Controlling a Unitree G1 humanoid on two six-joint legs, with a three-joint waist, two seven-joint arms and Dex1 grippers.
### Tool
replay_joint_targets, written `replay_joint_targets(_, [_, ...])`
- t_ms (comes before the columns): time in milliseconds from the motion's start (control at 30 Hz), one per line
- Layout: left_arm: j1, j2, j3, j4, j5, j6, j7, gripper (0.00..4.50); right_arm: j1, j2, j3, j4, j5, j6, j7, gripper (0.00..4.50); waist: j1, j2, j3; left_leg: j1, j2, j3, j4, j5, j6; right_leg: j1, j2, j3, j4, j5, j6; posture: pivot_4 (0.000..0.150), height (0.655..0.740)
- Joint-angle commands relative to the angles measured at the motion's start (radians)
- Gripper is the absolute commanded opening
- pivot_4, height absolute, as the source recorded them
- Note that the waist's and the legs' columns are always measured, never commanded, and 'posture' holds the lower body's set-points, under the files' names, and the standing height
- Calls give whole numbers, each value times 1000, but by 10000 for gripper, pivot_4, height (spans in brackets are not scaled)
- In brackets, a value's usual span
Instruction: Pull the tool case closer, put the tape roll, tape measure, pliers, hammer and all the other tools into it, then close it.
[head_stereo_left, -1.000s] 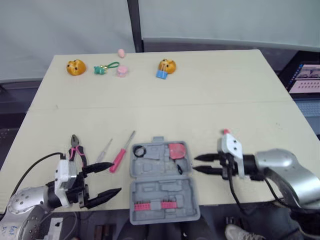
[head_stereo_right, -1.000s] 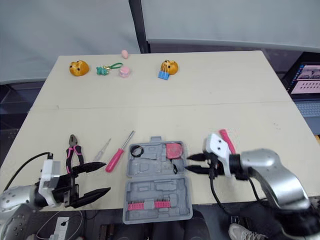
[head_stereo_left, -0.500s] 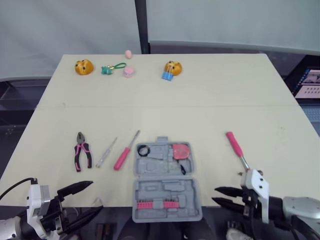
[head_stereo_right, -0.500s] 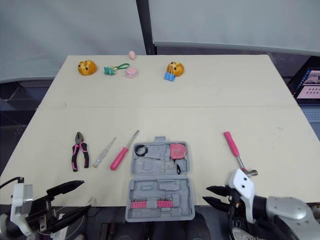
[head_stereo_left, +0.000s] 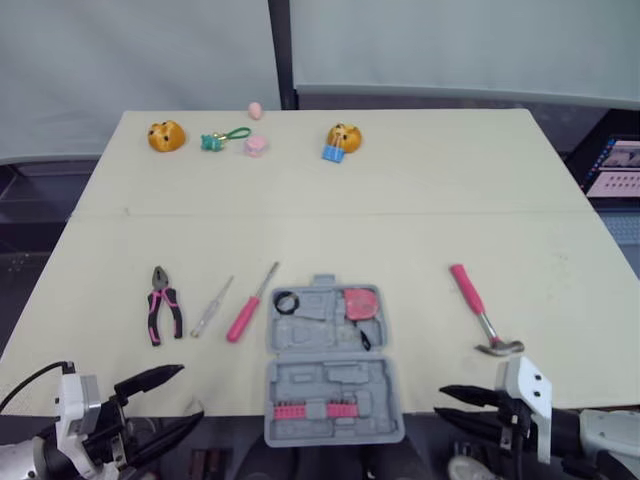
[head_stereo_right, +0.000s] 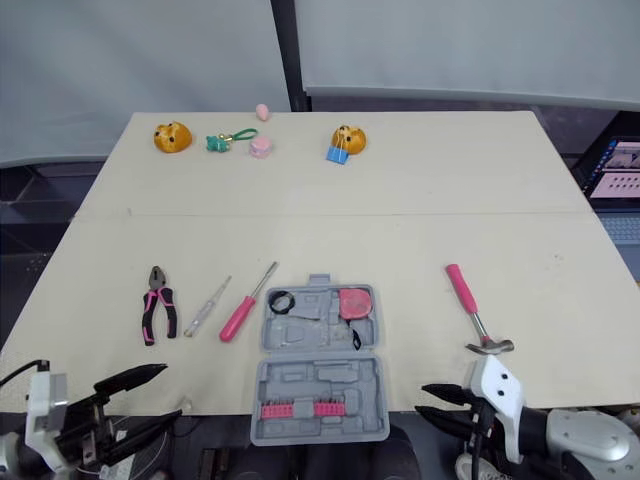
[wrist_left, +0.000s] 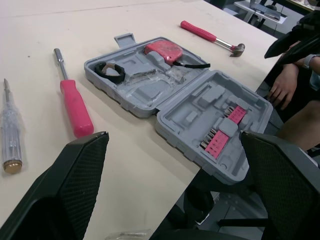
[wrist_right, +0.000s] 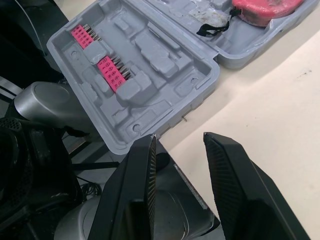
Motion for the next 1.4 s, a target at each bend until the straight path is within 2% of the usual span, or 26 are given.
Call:
replay_joint_targets(33, [1,-19,5,-29,-13,5,35,45000,-15,-5,-16,12,23,-46,29,16159,0,0,0,0,0,0,0,0,0,0,0,0,0,0,0,1500,7121])
replay_joint_targets(100, [4,-45,23,-94,-34,83,168,45000,-41,-42,-18,22,36,-37,64,16159,-1,0,0,0,0,0,0,0,0,0,0,0,-1,0,0,1500,7121])
replay_joint_targets(167, [18,-73,41,-190,-72,152,286,45000,-72,-67,-15,30,43,-38,87,21327,-2,-1,1,0,0,0,0,0,0,1,0,1,-1,1,1,1500,7121])
replay_joint_targets(200, [23,-80,47,-219,-87,174,315,45000,-80,-72,-13,30,46,-38,88,25059,-2,-2,1,0,0,0,0,0,0,1,0,1,-2,1,1,1500,7121])
replay_joint_targets(333, [104,-167,85,-434,-118,363,674,45000,-117,-81,12,34,55,-73,128,44655,-1,-3,1,0,0,-1,0,0,0,2,0,1,-4,1,2,1500,7121])
replay_joint_targets(467, [143,-215,106,-497,-117,422,807,45000,-145,-67,16,54,55,-111,141,44655,3,-3,1,0,0,0,0,-1,0,2,1,0,-6,1,2,1500,7121])
replay_joint_targets(633, [129,-262,138,-421,-10,399,896,45000,-167,-42,18,53,63,-146,133,44655,6,-3,1,1,0,0,0,-1,0,4,1,0,-6,1,3,1500,7121])
replay_joint_targets(800, [-2,-239,101,-375,79,474,1020,45000,-199,-51,-2,17,85,-125,108,44655,16,-3,1,1,-1,0,0,-1,0,4,0,0,-6,3,2,1500,7121])
replay_joint_targets(1000, [-130,-216,113,-390,46,573,1065,45000,-259,-80,-11,-43,124,-48,61,44655,22,-3,1,0,-1,0,0,-1,0,2,1,0,-6,3,3,1500,7121])
replay_joint_targets(1233, [-321,-189,130,-414,8,782,1216,45000,-315,-99,-4,-68,154,16,22,44655,23,-3,1,0,0,0,0,-1,-1,2,1,0,-5,3,3,1500,7121])
replay_joint_targets(1400, [-469,-153,117,-359,36,901,1284,45000,-334,-104,-5,-66,154,30,10,44655,24,-3,1,0,-1,0,0,0,-2,1,1,0,-4,3,3,1500,7121])
